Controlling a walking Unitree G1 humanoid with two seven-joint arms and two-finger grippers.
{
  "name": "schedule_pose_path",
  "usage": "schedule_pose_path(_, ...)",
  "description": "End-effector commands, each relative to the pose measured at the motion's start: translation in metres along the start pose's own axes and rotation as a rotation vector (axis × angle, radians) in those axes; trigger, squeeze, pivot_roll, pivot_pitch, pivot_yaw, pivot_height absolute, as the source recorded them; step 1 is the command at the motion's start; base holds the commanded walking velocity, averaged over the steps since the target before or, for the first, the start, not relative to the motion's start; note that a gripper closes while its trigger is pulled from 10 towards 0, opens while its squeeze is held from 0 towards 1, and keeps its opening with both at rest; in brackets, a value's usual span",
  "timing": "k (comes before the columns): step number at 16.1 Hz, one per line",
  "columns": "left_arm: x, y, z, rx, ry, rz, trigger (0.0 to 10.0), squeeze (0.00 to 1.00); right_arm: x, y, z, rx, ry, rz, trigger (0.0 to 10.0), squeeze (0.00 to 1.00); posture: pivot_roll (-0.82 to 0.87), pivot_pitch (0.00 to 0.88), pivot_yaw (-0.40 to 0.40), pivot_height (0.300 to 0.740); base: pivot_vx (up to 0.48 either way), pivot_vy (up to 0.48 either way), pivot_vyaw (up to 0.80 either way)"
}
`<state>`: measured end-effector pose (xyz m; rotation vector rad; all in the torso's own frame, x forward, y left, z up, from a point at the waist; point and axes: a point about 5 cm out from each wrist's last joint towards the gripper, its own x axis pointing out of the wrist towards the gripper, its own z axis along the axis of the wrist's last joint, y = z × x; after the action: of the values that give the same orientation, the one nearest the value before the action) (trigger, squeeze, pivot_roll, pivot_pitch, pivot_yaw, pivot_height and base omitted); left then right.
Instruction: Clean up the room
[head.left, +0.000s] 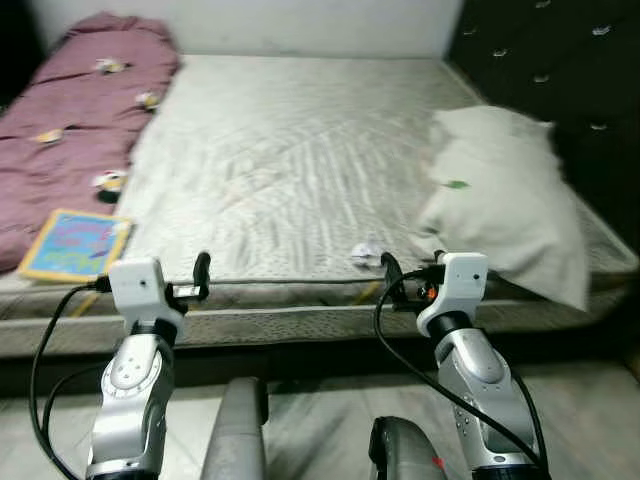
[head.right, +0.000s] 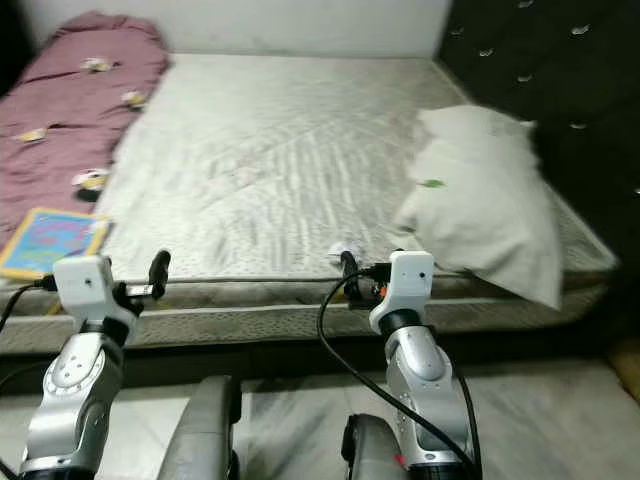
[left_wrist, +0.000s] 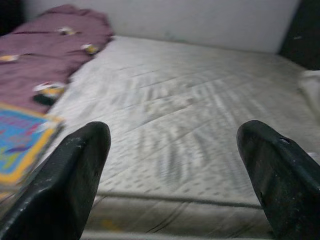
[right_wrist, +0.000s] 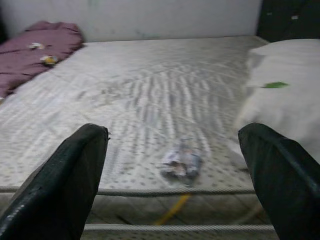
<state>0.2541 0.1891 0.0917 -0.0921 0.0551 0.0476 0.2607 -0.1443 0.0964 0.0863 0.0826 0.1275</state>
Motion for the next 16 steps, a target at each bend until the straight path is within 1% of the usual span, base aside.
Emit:
schedule_pose_path(1, 0.0016, -0.0064, 0.0046, -0.004, -0.023, -0.035, 10.0, 0.00, 0.0010, -0.0014, 0.0053, -0.017, -0.016, 0.006, 10.0, 0.00, 0.00, 0.000, -0.015, 0.626, 0.322, 0.000, 0.00)
schedule_pose_path(3, 0.0014, -0.0076, 0.0044, -0.005, -0.024, -0.042, 10.0, 0.00, 0.0004, -0.0022, 0.0049, -0.018, -0.012, 0.004, 10.0, 0.00, 0.00, 0.000, -0.020, 0.626, 0.373, 0.000, 0.00)
schedule_pose_path(10, 0.0034, -0.0080, 0.0052, -0.015, -0.027, -0.042, 10.0, 0.00, 0.0036, -0.0020, 0.0047, -0.028, -0.005, 0.017, 10.0, 0.00, 0.00, 0.000, -0.022, 0.626, 0.480, 0.000, 0.00)
schedule_pose_path(12, 0.0035, -0.0076, 0.0051, -0.016, -0.024, -0.038, 10.0, 0.00, 0.0039, -0.0011, 0.0049, -0.042, -0.006, 0.022, 10.0, 0.00, 0.00, 0.000, -0.023, 0.626, 0.426, 0.000, 0.78)
schedule_pose_path(14, 0.0036, -0.0070, 0.0042, -0.017, -0.015, -0.033, 10.0, 0.00, 0.0040, -0.0010, 0.0048, -0.037, -0.002, 0.022, 10.0, 0.00, 0.00, 0.000, -0.022, 0.626, 0.354, 0.000, 0.67)
schedule_pose_path(16, 0.0040, -0.0059, 0.0020, -0.016, -0.001, -0.014, 10.0, 0.00, 0.0039, -0.0013, 0.0040, -0.037, 0.003, 0.026, 10.0, 0.00, 0.00, 0.000, -0.024, 0.626, 0.000, 0.000, 0.21)
